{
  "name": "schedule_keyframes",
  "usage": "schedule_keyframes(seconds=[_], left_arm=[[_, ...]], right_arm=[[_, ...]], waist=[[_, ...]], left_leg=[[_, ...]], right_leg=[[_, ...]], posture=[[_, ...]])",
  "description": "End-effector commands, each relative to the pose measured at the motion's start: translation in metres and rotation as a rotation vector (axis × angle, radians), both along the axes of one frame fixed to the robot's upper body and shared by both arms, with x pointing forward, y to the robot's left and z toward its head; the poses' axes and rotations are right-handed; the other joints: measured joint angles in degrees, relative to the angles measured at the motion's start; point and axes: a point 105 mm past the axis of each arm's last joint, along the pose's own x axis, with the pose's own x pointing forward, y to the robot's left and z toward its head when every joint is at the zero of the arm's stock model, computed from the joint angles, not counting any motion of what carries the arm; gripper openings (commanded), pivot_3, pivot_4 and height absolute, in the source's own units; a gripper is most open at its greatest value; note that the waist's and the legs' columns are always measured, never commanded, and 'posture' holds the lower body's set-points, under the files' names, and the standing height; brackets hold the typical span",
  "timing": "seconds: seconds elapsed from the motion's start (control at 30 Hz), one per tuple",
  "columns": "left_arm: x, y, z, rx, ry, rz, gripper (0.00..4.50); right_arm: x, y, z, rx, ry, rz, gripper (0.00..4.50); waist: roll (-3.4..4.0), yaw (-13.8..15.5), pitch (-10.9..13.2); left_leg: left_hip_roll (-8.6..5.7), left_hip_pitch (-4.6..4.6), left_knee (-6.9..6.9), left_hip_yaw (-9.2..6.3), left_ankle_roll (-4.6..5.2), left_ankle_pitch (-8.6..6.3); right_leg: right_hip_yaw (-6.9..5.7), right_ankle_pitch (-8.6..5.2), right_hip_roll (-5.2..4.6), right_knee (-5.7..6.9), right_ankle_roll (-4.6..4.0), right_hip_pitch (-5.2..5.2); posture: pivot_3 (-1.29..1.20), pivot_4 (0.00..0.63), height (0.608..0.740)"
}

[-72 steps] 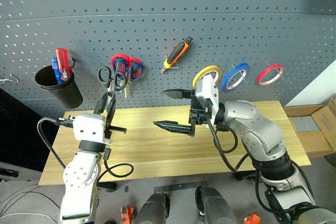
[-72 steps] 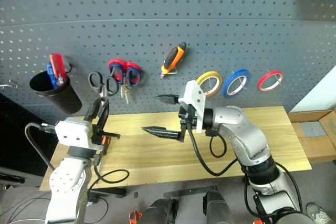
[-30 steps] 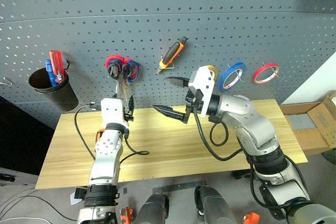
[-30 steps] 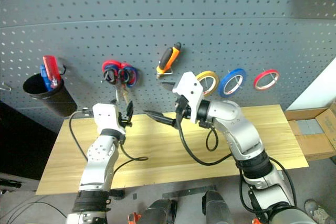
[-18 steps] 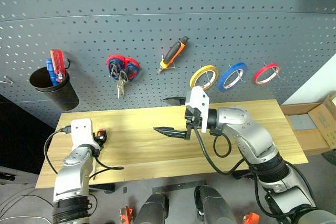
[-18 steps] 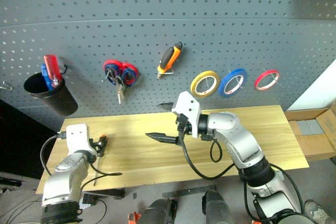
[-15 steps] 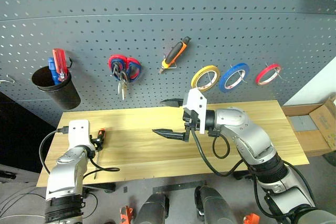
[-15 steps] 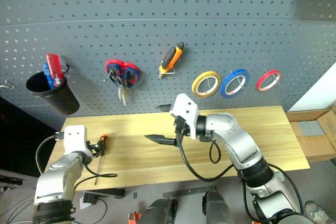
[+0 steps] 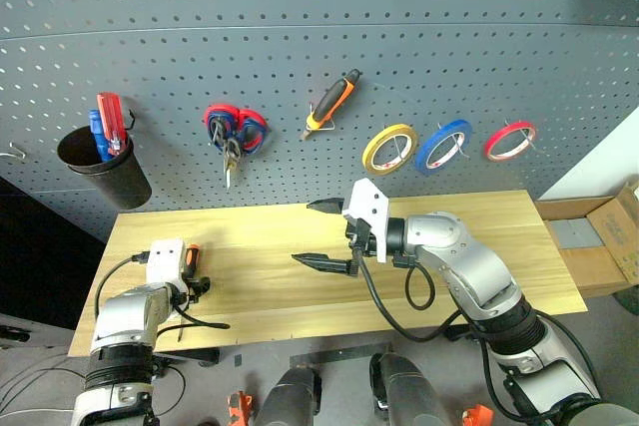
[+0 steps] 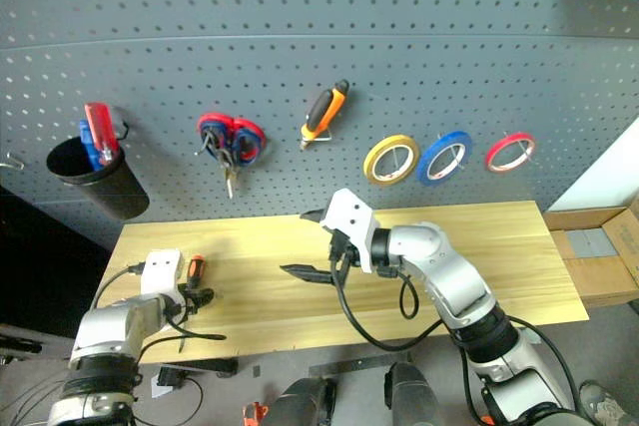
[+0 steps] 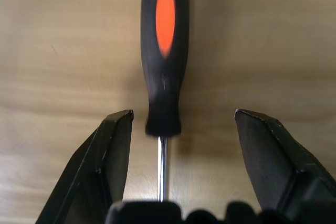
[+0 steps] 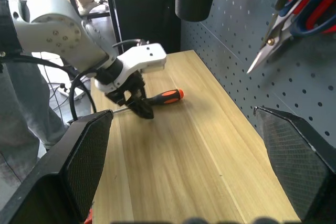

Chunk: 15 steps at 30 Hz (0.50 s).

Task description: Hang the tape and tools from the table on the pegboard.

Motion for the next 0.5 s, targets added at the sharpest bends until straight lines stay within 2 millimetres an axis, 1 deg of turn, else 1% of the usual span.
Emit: schedule_keyframes(seconds=[0.03, 0.13, 0.2, 0.3, 0.4, 0.43, 0.5], left_arm=[[0.006, 0.005, -0.007, 0.026, 0.003, 0.022, 3.28], [0.012, 0.005, -0.01, 0.047, 0.006, 0.015, 3.28], [0.014, 0.009, -0.009, 0.074, 0.004, 0.02, 3.28], [0.013, 0.007, -0.012, 0.048, 0.02, 0.018, 3.28], [0.009, 0.002, -0.012, 0.037, 0.04, -0.008, 2.71], [0.007, 0.002, -0.012, 0.035, 0.043, -0.009, 2.42], [0.001, 0.002, -0.011, 0.033, 0.051, -0.012, 1.65]], right_arm=[[-0.006, 0.002, 0.01, 0.016, -0.04, 0.012, 4.5], [-0.008, 0.001, 0.009, 0.01, -0.037, 0.006, 4.5], [-0.008, 0.0, 0.009, 0.01, -0.037, 0.002, 4.5], [-0.009, 0.0, 0.01, 0.013, -0.036, 0.0, 4.5], [-0.007, 0.0, 0.011, 0.013, -0.039, -0.006, 4.5], [-0.007, 0.0, 0.011, 0.012, -0.041, -0.008, 4.5], [-0.006, 0.0, 0.011, 0.011, -0.043, -0.01, 4.5]], waist=[[0.0, 0.1, 0.0], [-0.01, 0.1, 0.0], [0.0, 0.0, 0.0], [0.02, -0.2, 0.0], [0.03, -0.5, 0.0], [0.03, -0.6, 0.0], [0.03, -0.7, 0.0]], left_leg=[[0.0, 0.01, 0.0, 0.0, 0.0, 0.0], [-0.01, 0.04, 0.02, 0.02, 0.0, 0.0], [-0.01, 0.05, 0.02, 0.02, 0.0, 0.0], [-0.01, 0.08, 0.01, 0.03, 0.0, 0.0], [-0.01, 0.09, 0.01, 0.04, 0.0, 0.0], [-0.01, 0.09, 0.01, 0.04, 0.0, 0.0], [-0.01, 0.09, 0.01, 0.05, 0.0, 0.0]], right_leg=[[-0.01, 0.0, 0.0, 0.0, 0.0, 0.01], [0.0, 0.0, -0.02, 0.01, 0.0, 0.04], [0.0, 0.0, -0.02, 0.01, 0.0, 0.04], [0.01, 0.01, -0.02, 0.03, 0.0, 0.05], [0.03, 0.0, -0.02, 0.04, 0.0, 0.07], [0.04, 0.01, -0.02, 0.04, 0.0, 0.07], [0.05, 0.01, -0.02, 0.04, 0.0, 0.06]], posture=[[-0.02, 0.225, 0.74], [-0.03, 0.224, 0.74], [-0.03, 0.223, 0.74], [-0.03, 0.222, 0.74], [-0.03, 0.222, 0.74], [-0.03, 0.222, 0.74], [-0.03, 0.219, 0.74]])
